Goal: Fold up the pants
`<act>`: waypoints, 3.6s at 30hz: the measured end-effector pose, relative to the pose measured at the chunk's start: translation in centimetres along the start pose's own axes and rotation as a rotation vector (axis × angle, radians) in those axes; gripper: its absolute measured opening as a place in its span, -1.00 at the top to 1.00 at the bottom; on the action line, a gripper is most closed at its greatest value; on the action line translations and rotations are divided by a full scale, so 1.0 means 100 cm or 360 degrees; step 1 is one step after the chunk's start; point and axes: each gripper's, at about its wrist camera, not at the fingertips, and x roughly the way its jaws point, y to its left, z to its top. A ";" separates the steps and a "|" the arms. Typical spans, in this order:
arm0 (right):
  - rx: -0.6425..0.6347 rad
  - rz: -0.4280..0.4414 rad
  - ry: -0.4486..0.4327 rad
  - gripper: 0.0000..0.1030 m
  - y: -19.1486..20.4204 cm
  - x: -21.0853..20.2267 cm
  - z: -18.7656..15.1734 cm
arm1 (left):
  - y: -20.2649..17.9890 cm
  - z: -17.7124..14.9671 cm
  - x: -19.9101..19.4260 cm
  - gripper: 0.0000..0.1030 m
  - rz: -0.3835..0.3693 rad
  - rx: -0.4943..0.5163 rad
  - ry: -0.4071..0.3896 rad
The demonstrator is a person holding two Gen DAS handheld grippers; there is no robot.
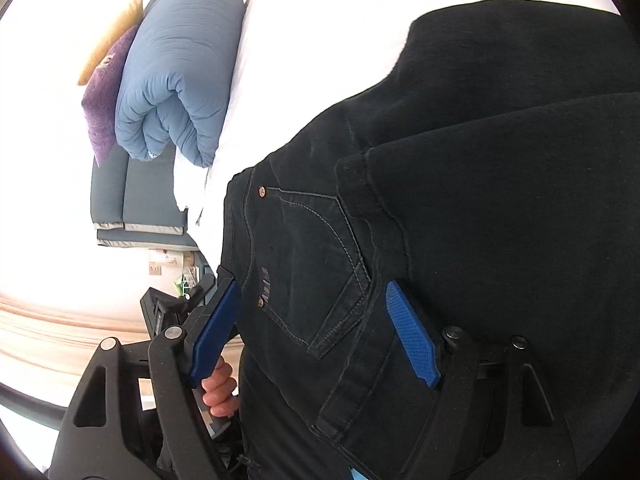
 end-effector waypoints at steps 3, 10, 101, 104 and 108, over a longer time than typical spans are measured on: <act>0.0023 0.0006 0.0008 -0.44 0.000 0.010 0.005 | 0.000 0.006 0.003 -0.78 -0.0016 -0.0025 -0.0008; 0.0047 -0.0056 0.0031 -0.43 -0.017 -0.013 0.004 | 0.002 0.017 0.023 0.24 -0.0040 -0.0088 0.0038; -0.0195 -0.0403 -0.0313 0.73 -0.099 -0.215 -0.031 | -0.315 -0.334 0.094 0.71 0.0037 0.2360 0.0080; -0.0122 -0.0401 -0.0311 0.73 -0.128 -0.214 -0.034 | -0.309 -0.334 0.105 0.54 0.0013 0.2305 0.0198; 0.0026 -0.0229 -0.0395 0.70 -0.165 -0.216 -0.043 | -0.297 -0.320 0.081 -0.56 -0.0103 0.2165 0.0216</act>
